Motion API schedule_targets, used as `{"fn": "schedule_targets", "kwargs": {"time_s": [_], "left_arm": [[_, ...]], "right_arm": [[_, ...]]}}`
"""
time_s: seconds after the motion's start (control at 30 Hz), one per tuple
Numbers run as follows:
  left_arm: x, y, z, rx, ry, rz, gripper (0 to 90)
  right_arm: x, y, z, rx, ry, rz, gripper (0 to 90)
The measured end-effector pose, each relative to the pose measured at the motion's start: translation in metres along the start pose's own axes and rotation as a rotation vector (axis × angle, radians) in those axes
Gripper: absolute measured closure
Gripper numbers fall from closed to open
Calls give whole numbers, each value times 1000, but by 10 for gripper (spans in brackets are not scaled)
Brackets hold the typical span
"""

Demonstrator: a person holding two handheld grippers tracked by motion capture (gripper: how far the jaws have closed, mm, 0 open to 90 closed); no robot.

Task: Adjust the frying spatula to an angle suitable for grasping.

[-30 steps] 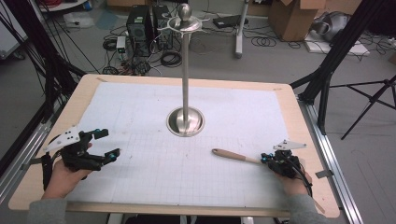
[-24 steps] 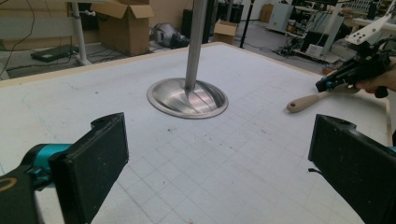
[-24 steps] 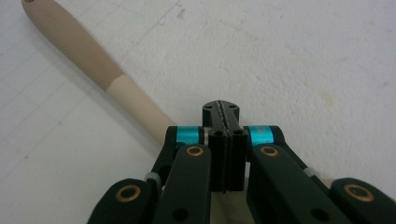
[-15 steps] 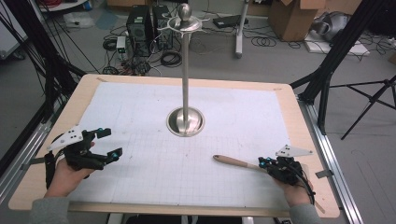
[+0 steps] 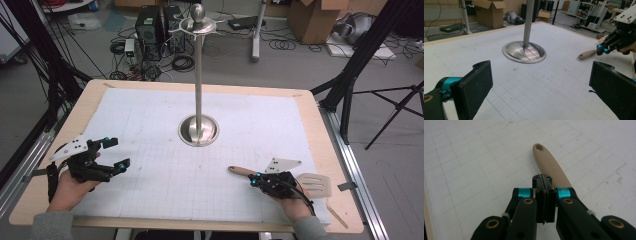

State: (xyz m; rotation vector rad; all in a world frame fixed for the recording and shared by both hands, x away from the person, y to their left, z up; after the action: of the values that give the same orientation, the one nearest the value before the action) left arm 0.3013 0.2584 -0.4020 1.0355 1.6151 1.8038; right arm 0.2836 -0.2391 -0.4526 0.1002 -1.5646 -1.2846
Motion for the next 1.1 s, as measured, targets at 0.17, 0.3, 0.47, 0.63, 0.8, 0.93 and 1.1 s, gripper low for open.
{"fn": "schedule_targets", "kwargs": {"time_s": [0.17, 0.3, 0.47, 0.63, 0.8, 0.93, 1.1], "left_arm": [[0, 0, -1, 2, -5, 4, 54], [0, 0, -2, 1, -8, 3, 54], [0, -3, 2, 13, -2, 9, 54], [-3, -1, 0, 12, -8, 4, 54], [-7, -1, 1, 10, -18, 5, 54], [-8, -1, 1, 12, -21, 3, 54], [-9, -1, 1, 11, -24, 3, 54]], "right_arm": [[-19, 6, 7, 46, 1, 37, 899], [-32, 11, 8, 65, -7, 58, 900], [-39, 17, 3, 59, -18, 48, 900], [-46, 24, 0, 38, -71, 44, 900], [-51, 30, -5, 4, -91, 32, 900], [-54, 33, -11, -33, -101, 21, 900], [-56, 36, -16, -60, -111, 18, 900]]}}
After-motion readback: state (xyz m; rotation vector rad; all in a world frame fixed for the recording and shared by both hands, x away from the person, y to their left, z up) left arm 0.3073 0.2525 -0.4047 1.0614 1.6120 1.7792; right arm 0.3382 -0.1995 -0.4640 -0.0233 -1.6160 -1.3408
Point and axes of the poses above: each handheld gripper's, and its own axes: x roughly backward along the jaws, y roughly out of its top, z roughly to its left, the point moved 3 cm from there along -x, roughly forward along the jaws, and after that the axes turned 8 degrees about -x, right-handed, at the moved point
